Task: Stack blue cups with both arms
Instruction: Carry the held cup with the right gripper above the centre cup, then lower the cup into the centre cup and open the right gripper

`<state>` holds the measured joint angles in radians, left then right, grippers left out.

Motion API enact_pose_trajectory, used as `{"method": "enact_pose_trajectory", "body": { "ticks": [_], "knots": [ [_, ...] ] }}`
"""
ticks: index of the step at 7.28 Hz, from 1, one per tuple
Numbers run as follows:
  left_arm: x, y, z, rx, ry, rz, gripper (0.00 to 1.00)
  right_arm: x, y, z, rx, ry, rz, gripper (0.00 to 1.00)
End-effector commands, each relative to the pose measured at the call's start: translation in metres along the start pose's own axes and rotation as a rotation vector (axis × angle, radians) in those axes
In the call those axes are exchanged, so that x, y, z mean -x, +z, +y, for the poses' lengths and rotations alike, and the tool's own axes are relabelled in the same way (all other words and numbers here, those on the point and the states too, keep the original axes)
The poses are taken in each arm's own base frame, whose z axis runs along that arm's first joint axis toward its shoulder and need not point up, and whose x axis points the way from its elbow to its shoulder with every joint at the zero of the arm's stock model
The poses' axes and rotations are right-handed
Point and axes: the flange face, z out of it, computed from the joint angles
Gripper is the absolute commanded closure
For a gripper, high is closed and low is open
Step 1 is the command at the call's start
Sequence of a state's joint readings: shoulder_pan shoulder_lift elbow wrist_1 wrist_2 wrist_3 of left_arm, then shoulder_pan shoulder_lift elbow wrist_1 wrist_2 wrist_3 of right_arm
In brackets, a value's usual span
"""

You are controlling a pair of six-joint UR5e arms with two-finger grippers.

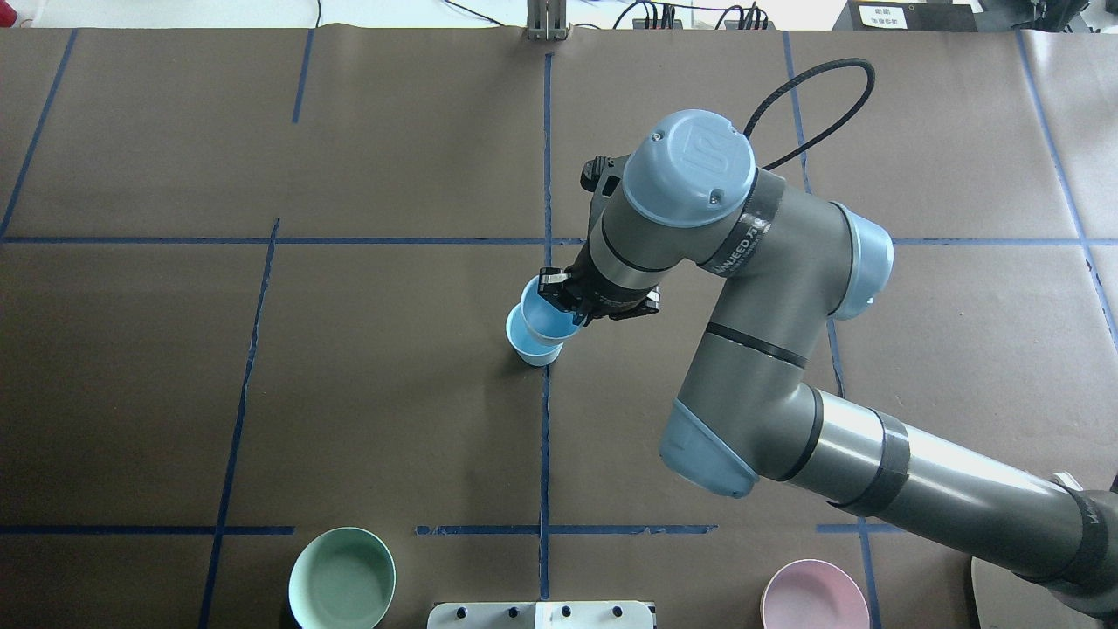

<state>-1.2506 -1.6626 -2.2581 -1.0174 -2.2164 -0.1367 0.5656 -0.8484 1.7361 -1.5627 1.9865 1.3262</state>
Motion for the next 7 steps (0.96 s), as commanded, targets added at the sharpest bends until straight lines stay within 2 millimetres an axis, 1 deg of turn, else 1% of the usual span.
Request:
{"method": "enact_pose_trajectory", "body": {
  "ticks": [1, 2, 3, 4, 7],
  "knots": [
    [0.0011, 0.0006, 0.0001, 0.002, -0.003, 0.0, 0.0, 0.0155, 0.0074, -0.0062, -0.004, 0.005, 0.012, 1.0],
    [0.001, 0.0006, 0.0002, 0.002, -0.003, 0.001, 0.0, 0.0139, 0.0099, -0.0058, -0.002, 0.006, 0.016, 0.98],
    [0.0013, 0.002, 0.0009, 0.005, -0.005, 0.001, 0.0, 0.0142, 0.0092, -0.0054, -0.001, 0.005, 0.014, 0.9],
    [0.0017, 0.0024, 0.0013, 0.007, -0.006, 0.001, 0.0, 0.0128, 0.0081, -0.0042, 0.001, 0.004, 0.011, 0.01],
    [0.0005, 0.0024, 0.0015, 0.008, -0.006, 0.013, 0.0, 0.0122, 0.0061, -0.0045, -0.002, 0.004, 0.008, 0.0]
  ]
}}
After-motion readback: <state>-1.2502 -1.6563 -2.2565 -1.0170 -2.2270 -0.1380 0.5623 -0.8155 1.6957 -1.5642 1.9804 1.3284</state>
